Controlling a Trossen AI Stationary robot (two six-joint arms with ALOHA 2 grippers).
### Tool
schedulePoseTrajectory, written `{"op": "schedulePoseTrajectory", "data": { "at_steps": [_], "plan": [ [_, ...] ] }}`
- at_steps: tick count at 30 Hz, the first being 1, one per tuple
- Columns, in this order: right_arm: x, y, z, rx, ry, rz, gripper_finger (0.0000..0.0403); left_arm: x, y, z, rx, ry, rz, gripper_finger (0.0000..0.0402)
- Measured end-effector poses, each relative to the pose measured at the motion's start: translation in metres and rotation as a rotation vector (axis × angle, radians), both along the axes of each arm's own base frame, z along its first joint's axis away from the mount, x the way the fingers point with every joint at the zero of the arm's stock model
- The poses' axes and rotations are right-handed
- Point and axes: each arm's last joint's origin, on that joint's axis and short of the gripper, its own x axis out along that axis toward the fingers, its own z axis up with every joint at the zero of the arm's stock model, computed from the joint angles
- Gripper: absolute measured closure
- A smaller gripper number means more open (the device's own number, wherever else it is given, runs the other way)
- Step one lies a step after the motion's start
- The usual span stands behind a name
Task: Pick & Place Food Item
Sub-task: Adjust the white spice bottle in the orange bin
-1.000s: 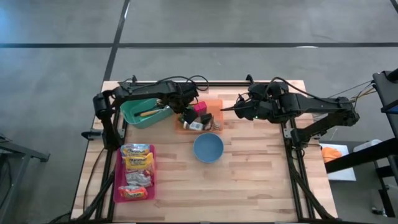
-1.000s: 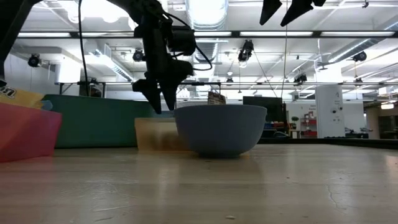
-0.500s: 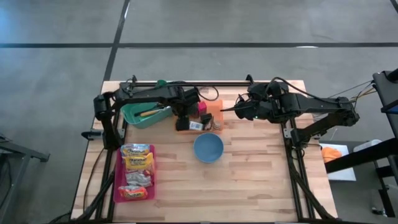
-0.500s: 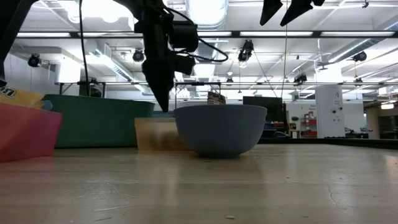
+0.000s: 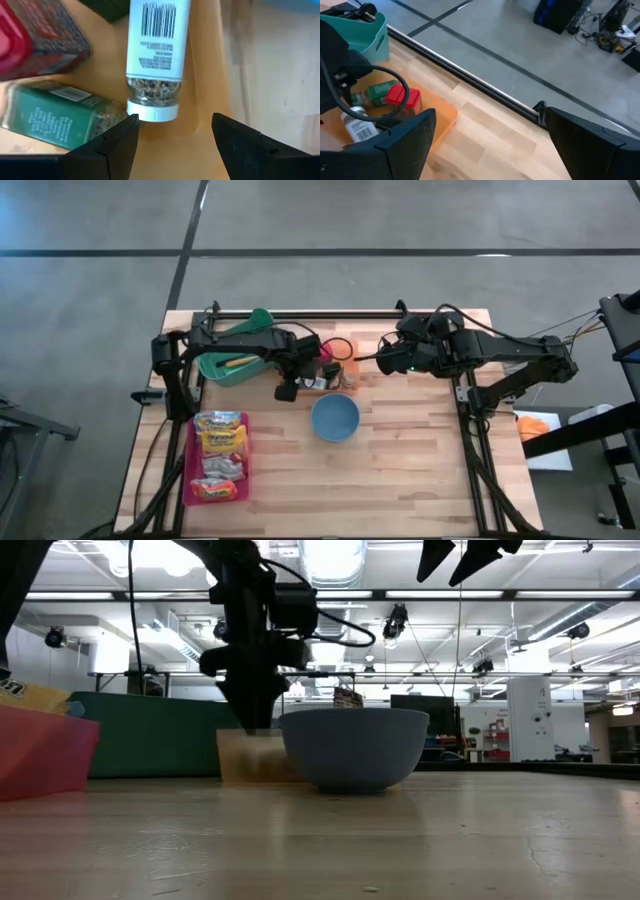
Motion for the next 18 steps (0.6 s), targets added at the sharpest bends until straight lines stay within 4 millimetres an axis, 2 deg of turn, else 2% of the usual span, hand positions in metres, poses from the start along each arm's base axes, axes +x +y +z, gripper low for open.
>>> {"op": "schedulePoseTrajectory", "data": {
  "at_steps": [18],
  "plan": [
    [0.002, 0.001, 0.0, 0.027, -0.022, 0.017, 0.0033, -0.006, -0.004, -0.043, 0.084, -0.089, -0.014, 0.0159]
  ]
}}
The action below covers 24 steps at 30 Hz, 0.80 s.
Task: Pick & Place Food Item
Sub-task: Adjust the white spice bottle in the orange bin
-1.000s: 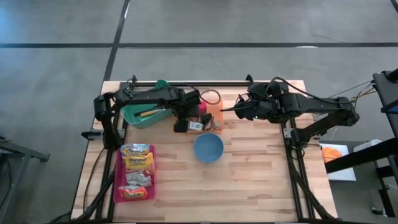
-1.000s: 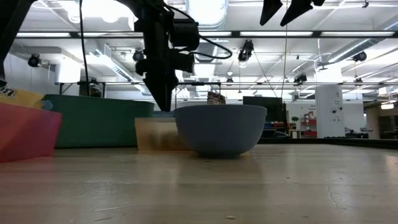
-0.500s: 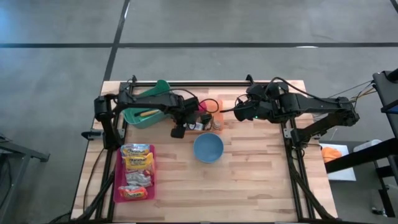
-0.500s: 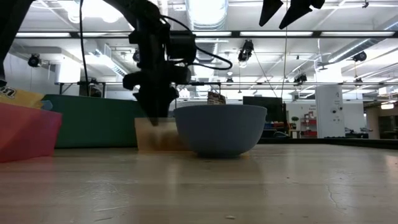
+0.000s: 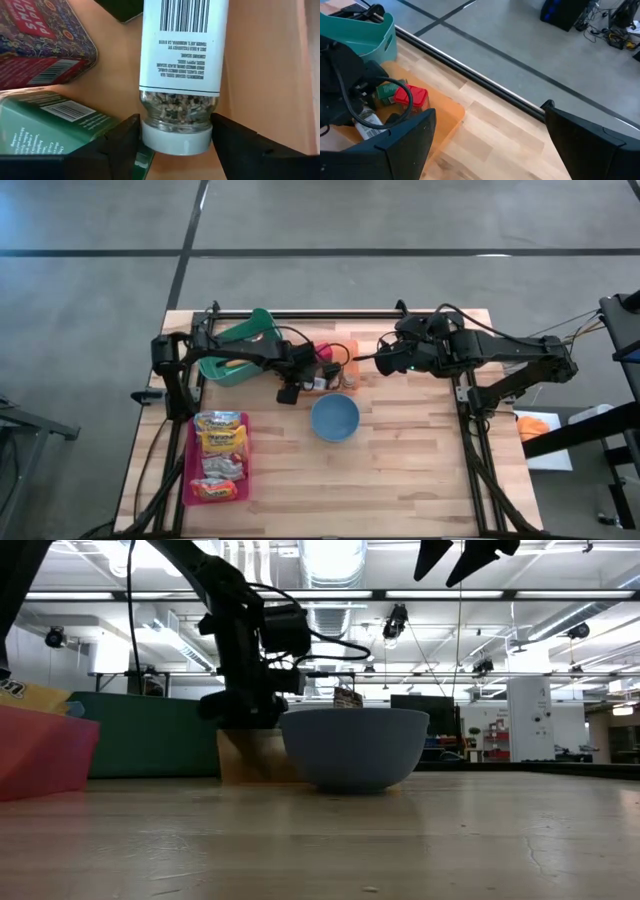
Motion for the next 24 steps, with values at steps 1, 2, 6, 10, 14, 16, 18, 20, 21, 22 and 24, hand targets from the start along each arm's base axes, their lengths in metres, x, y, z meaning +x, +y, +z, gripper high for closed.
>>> {"op": "schedulePoseTrajectory", "data": {
  "at_steps": [1, 2, 6, 10, 14, 16, 18, 20, 21, 22, 24],
  "plan": [
    [0.0, 0.0, 0.0, -0.001, 0.001, 0.002, 0.0033, 0.0, 0.0, -0.001, 0.002, 0.001, -0.001, 0.0168],
    [0.0, 0.0, 0.0, 0.0, 0.002, 0.003, 0.0033, -0.001, -0.001, -0.001, 0.003, 0.001, -0.001, 0.0181],
    [0.001, 0.001, -0.001, 0.023, 0.012, 0.029, 0.0033, -0.001, -0.001, 0.0, 0.001, 0.004, -0.001, 0.0227],
    [0.002, 0.001, 0.0, 0.029, 0.033, 0.08, 0.0033, 0.001, 0.0, 0.003, -0.002, 0.004, 0.008, 0.0227],
    [0.005, 0.003, 0.0, 0.039, 0.071, 0.175, 0.0033, 0.002, 0.0, 0.007, -0.01, 0.025, 0.014, 0.0227],
    [0.008, 0.004, 0.001, 0.042, 0.099, 0.252, 0.0033, 0.001, 0.0, 0.012, -0.02, 0.052, 0.02, 0.0227],
    [0.012, 0.005, 0.001, 0.037, 0.128, 0.339, 0.0033, 0.001, 0.0, 0.019, -0.031, 0.085, 0.031, 0.0227],
    [0.016, 0.007, 0.0, 0.039, 0.16, 0.438, 0.0033, 0.001, 0.0, 0.026, -0.04, 0.106, 0.039, 0.0227],
    [0.019, 0.008, -0.001, 0.036, 0.17, 0.484, 0.0033, 0.002, 0.0, 0.031, -0.045, 0.111, 0.041, 0.0227],
    [0.021, 0.009, -0.001, 0.035, 0.179, 0.524, 0.0033, 0.003, 0.001, 0.035, -0.051, 0.116, 0.043, 0.0227],
    [0.027, 0.01, -0.004, 0.032, 0.204, 0.593, 0.0033, 0.006, 0.001, 0.045, -0.066, 0.114, 0.049, 0.0227]
  ]
}}
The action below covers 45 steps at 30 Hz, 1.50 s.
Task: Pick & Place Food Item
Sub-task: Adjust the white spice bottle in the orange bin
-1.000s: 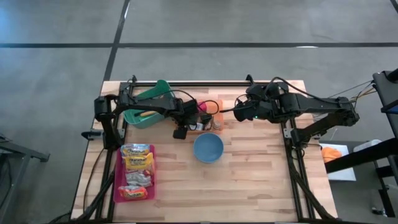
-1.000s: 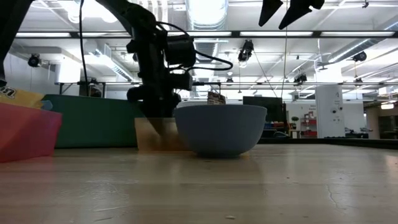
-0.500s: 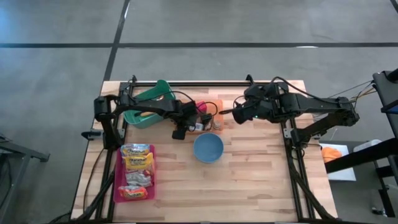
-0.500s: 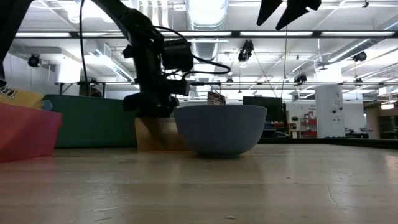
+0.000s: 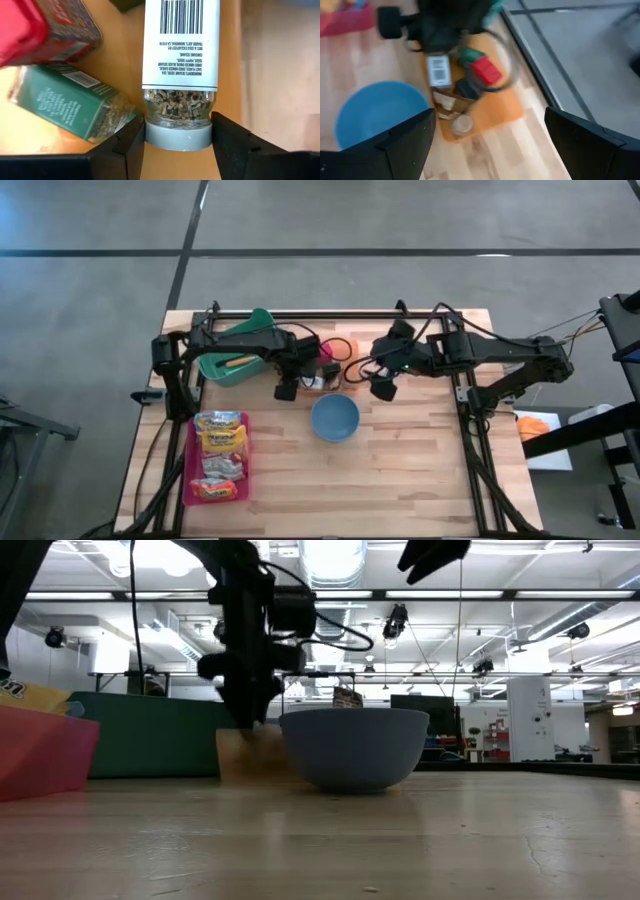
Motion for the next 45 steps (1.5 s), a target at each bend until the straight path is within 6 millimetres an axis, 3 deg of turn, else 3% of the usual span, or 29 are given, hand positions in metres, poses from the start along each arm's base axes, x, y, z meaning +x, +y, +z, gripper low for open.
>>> {"op": "schedulePoseTrajectory", "data": {
  "at_steps": [8, 14, 26, 39, 45],
  "plan": [
    [0.024, -0.006, -0.021, 0.066, 0.074, 0.066, 0.0033, 0.009, 0.001, 0.043, -0.044, -0.031, 0.034, 0.0227],
    [0.043, -0.012, -0.031, 0.076, 0.046, 0.064, 0.0033, 0.008, 0.001, 0.064, -0.055, -0.009, 0.041, 0.0227],
    [0.077, -0.013, -0.046, 0.091, -0.036, 0.174, 0.0033, -0.012, -0.005, 0.11, -0.026, -0.122, 0.055, 0.0227],
    [0.091, -0.019, -0.044, 0.116, -0.155, 0.184, 0.0033, -0.03, -0.009, 0.157, -0.164, -0.439, 0.048, 0.0227],
    [0.093, -0.018, -0.041, 0.127, -0.195, 0.197, 0.004, -0.034, -0.011, 0.164, -0.201, -0.479, 0.03, 0.0227]
  ]
}}
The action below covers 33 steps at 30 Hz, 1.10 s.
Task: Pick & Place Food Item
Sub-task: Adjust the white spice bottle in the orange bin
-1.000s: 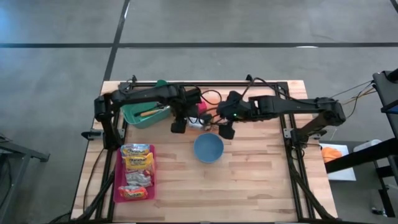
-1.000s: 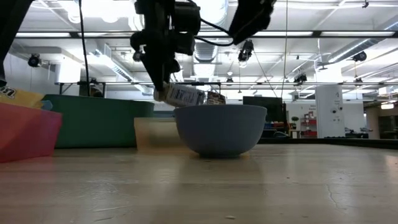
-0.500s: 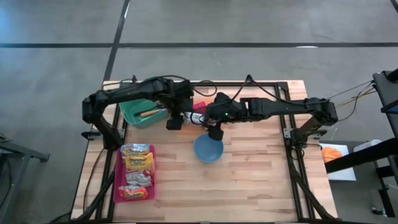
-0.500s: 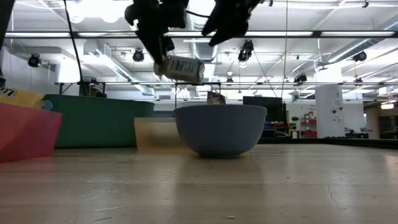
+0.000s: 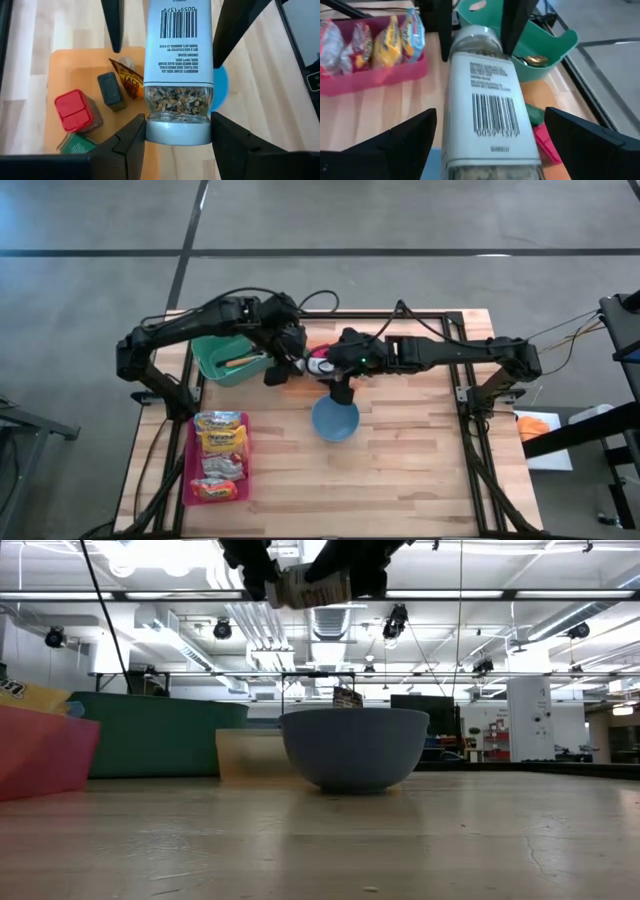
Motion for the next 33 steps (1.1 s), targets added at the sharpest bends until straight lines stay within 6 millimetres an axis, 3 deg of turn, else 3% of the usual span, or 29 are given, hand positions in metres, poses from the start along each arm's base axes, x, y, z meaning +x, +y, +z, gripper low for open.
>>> {"op": "schedulePoseTrajectory", "data": {
  "at_steps": [6, 12, 26, 28, 33],
  "plan": [
    [0.0, 0.001, 0.002, 0.032, -0.019, 0.027, 0.0105, 0.0, 0.0, -0.001, -0.007, 0.003, 0.003, 0.0227],
    [0.0, 0.001, 0.001, 0.044, -0.017, 0.024, 0.0202, 0.0, 0.0, -0.001, -0.006, -0.002, -0.001, 0.0228],
    [-0.002, 0.001, 0.004, 0.026, -0.018, 0.033, 0.0205, 0.0, 0.0, 0.003, -0.046, -0.022, 0.025, 0.0232],
    [-0.003, 0.001, 0.006, 0.025, -0.026, 0.032, 0.0205, -0.001, 0.001, 0.005, -0.055, -0.029, 0.034, 0.0206],
    [-0.009, -0.001, 0.018, 0.019, -0.082, 0.02, 0.0205, -0.007, 0.001, 0.017, -0.05, -0.101, 0.058, 0.0087]
  ]
}}
